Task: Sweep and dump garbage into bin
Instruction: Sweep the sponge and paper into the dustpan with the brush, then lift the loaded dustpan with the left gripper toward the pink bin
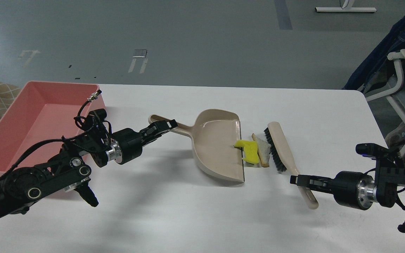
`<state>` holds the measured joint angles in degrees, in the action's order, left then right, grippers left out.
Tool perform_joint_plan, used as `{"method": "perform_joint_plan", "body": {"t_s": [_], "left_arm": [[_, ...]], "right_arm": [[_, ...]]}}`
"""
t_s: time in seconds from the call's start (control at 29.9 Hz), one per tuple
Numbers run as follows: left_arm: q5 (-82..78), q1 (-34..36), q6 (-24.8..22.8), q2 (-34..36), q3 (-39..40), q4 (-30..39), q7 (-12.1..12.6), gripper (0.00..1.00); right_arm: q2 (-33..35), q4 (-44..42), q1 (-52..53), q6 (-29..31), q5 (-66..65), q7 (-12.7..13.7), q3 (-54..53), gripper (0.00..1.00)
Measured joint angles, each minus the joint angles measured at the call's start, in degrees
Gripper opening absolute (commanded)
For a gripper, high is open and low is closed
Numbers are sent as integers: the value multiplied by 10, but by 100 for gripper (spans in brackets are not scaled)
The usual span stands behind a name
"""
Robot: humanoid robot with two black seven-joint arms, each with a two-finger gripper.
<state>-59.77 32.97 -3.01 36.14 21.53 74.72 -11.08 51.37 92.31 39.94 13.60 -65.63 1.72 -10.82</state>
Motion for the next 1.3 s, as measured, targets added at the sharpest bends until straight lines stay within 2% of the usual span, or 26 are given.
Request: {"method": "perform_joint_plan", "body": {"t_s": [0.37, 0.7, 0.87, 1.07, 1.3], "left_arm": [[0, -1, 0, 1, 1, 0, 1, 0], [0, -1, 0, 1, 1, 0, 1, 0], [0, -1, 1, 1, 2, 0, 1, 0], [22, -1, -1, 2, 9, -1, 0, 0], [152, 4, -2, 1, 25, -13, -2, 0]], "right_arm": [[-82, -15, 24, 1, 71, -18, -1, 0], [-89, -11, 59, -1, 109, -42, -7, 0], [-61, 8, 71, 2, 112, -45, -13, 0], [9, 33, 75, 31, 121, -51, -56, 0], [85, 32, 64, 61, 133, -52, -96, 0]]}}
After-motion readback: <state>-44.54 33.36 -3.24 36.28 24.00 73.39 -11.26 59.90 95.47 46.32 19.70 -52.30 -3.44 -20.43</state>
